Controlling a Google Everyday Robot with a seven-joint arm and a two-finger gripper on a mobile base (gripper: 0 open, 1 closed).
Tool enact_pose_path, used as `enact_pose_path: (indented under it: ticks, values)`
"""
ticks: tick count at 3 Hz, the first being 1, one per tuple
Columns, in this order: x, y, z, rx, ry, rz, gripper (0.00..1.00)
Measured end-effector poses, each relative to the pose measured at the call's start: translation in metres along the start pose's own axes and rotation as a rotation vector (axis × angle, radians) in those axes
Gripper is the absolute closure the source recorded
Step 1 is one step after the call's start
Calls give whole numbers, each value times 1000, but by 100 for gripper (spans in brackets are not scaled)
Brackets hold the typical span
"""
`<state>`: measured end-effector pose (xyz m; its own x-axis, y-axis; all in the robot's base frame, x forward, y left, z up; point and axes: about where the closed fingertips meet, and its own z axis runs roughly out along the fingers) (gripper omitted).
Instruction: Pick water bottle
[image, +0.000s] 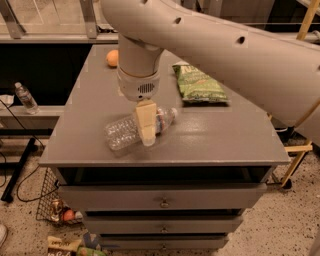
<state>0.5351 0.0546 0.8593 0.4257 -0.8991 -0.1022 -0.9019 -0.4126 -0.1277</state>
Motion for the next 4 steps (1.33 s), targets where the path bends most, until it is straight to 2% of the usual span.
enact_pose_path:
  ticks: [1, 3, 4]
  values:
    - [4, 1, 10, -18, 14, 2, 20]
    - [15, 3, 20, -50, 25, 12, 67]
    - [38, -10, -14, 17, 68, 34, 97]
